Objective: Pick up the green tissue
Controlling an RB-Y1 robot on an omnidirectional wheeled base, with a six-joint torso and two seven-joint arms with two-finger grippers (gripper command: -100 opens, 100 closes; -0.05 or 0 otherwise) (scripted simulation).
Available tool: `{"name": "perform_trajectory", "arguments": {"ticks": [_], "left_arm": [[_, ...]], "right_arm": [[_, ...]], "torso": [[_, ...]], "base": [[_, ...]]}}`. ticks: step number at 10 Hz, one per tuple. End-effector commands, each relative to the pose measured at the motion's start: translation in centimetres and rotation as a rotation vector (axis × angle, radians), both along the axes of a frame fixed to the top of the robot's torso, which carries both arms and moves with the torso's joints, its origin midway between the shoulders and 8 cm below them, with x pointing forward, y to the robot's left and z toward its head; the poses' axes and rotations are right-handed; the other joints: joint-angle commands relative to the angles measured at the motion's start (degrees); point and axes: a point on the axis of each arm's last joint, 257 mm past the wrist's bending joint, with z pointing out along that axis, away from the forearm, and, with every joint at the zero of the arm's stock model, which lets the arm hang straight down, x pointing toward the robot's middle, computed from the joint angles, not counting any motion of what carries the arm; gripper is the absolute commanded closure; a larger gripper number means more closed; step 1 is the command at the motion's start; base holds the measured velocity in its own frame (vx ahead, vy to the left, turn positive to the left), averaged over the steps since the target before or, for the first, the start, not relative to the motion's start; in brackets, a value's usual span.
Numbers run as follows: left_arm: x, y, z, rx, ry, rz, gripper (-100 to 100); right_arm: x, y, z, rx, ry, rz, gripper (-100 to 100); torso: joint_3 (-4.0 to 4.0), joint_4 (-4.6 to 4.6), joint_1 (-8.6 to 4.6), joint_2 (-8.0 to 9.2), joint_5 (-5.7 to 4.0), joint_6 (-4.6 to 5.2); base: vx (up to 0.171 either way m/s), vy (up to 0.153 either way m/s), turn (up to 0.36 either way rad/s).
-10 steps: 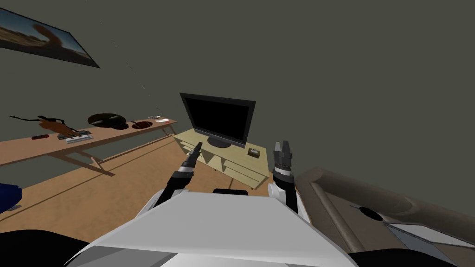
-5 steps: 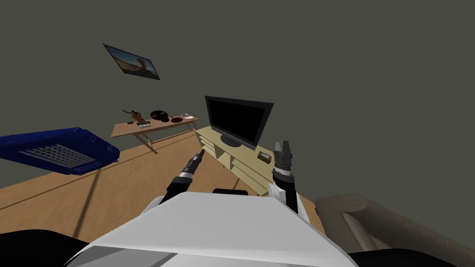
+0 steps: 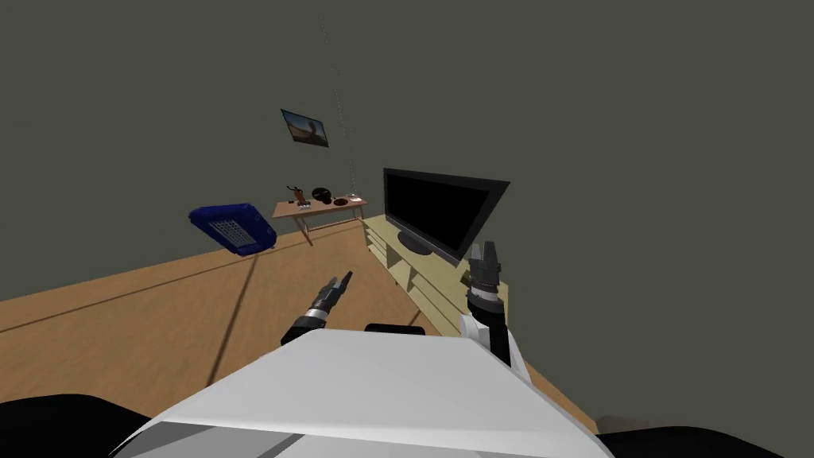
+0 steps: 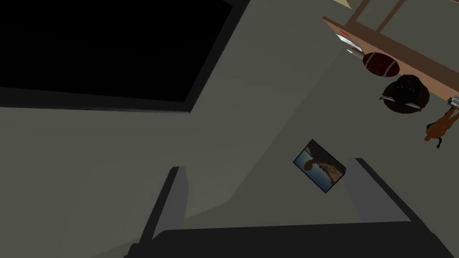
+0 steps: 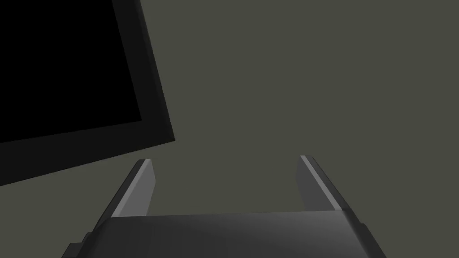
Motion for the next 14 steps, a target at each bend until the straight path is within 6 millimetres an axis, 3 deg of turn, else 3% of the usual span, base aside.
{"name": "perform_trajectory", "arguments": {"ticks": [1,3,4,6,7,8,9,10,11,13,14], "left_arm": [[-1.3,0.5,-3.6,0.088,0.090,0.005,-100],[-1.5,0.6,-4.3,0.111,0.106,0.006,-100],[-3.4,1.1,-7.6,0.189,0.195,0.005,-100],[-3.5,1.2,-7.9,0.206,0.204,0.004,-100],[-5.8,1.7,-11.2,0.288,0.298,-0.004,-100],[-6.0,1.8,-11.6,0.302,0.305,-0.006,-100],[-8.4,2.3,-14.4,0.369,0.393,-0.017,-100],[-8.9,2.4,-15.1,0.396,0.411,-0.024,-100],[-11.8,2.9,-17.9,0.456,0.505,-0.041,-100],[-12.2,3.0,-18.4,0.498,0.519,-0.055,-100],[-15.7,3.6,-21.2,0.567,0.618,-0.083,-100]], "right_arm": [[0.0,0.0,0.0,0.000,0.000,0.000,0],[0.0,0.0,0.0,0.000,0.000,0.000,0],[0.0,0.0,0.0,0.000,0.000,0.000,0],[0.0,0.0,0.0,0.000,0.000,0.000,0],[0.0,0.0,0.0,0.000,0.000,0.000,0],[0.0,0.0,0.0,0.000,0.000,0.000,0],[0.0,0.0,0.0,0.000,0.000,0.000,0],[0.0,0.0,0.0,0.000,0.000,0.000,0],[0.0,0.0,0.0,0.000,0.000,0.000,0],[0.0,0.0,0.0,0.000,0.000,0.000,0],[0.0,0.0,0.0,0.000,0.000,0.000,0]], "torso": [[0.00,0.00,0.00,0.00,0.00,0.00],[-0.03,-0.01,-0.03,-0.05,-0.01,0.02],[-0.04,-0.01,-0.10,-0.07,-0.02,0.05],[-0.04,-0.01,-0.06,-0.07,-0.01,0.04],[-0.04,-0.01,-0.11,-0.06,-0.02,0.09],[-0.04,-0.02,-0.04,-0.07,-0.01,0.02],[-0.05,-0.02,-0.07,-0.09,-0.01,0.04],[-0.05,-0.02,-0.07,-0.09,-0.01,0.03],[-0.06,-0.02,-0.10,-0.10,-0.02,0.06],[-0.07,-0.03,-0.15,-0.12,-0.03,0.06],[-0.05,-0.01,-0.17,-0.08,-0.04,0.12]], "base": [[-0.005,0.038,0.439],[0.002,0.024,0.345],[0.004,0.029,0.455],[0.005,0.021,0.259],[0.011,0.035,0.361],[0.014,0.029,0.452],[0.021,0.029,0.445],[0.020,0.020,0.424],[0.031,0.021,0.505],[0.020,0.002,0.275],[0.025,0.010,0.338]]}}
